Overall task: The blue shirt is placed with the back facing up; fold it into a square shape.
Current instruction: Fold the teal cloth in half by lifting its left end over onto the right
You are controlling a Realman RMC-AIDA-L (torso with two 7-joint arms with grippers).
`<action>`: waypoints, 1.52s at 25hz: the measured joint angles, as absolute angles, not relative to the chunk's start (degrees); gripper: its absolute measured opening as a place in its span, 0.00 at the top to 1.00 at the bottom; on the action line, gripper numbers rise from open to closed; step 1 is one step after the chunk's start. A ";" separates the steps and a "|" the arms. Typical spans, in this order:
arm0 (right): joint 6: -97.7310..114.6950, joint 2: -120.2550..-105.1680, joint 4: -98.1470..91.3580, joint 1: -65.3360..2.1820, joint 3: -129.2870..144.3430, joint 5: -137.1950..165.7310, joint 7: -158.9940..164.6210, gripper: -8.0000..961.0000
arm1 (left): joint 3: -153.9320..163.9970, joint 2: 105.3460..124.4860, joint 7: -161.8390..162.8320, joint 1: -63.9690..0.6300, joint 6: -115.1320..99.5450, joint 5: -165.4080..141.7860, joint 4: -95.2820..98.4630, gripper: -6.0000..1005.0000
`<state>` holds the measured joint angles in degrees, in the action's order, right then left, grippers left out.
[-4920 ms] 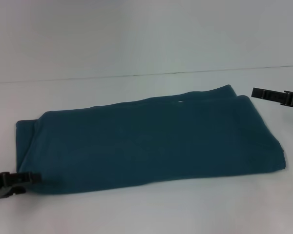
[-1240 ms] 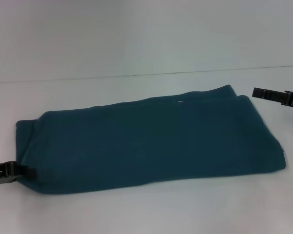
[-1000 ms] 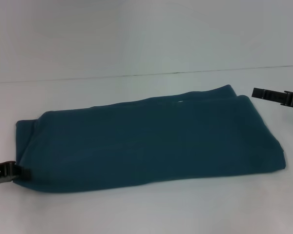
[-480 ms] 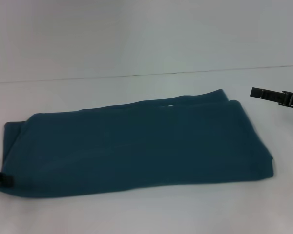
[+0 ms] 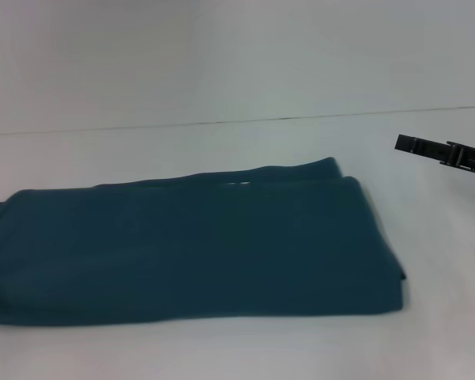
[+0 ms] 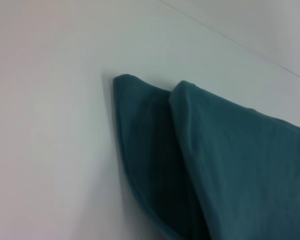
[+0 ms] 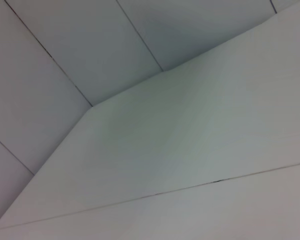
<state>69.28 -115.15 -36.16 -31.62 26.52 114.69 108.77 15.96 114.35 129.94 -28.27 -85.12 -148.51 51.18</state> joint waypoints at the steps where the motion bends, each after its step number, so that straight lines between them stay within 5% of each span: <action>1: 69.19 -115.19 -36.08 -31.62 26.52 114.61 108.68 0.19 | 15.56 114.06 129.92 -27.98 -85.37 -148.58 51.42 0.98; 15: 68.79 -115.39 -35.75 -31.54 26.68 113.89 107.98 0.19 | 12.16 113.45 128.42 -28.18 -95.44 -139.22 54.11 0.98; 29: 69.16 -115.27 -35.92 -31.26 26.64 113.90 106.26 0.19 | 32.01 123.97 124.79 -43.42 -95.99 -113.76 46.11 0.98; 38: 68.64 -115.74 -35.76 -31.46 27.01 113.83 104.98 0.19 | 40.49 124.61 97.57 -51.99 -70.93 -97.05 7.60 0.98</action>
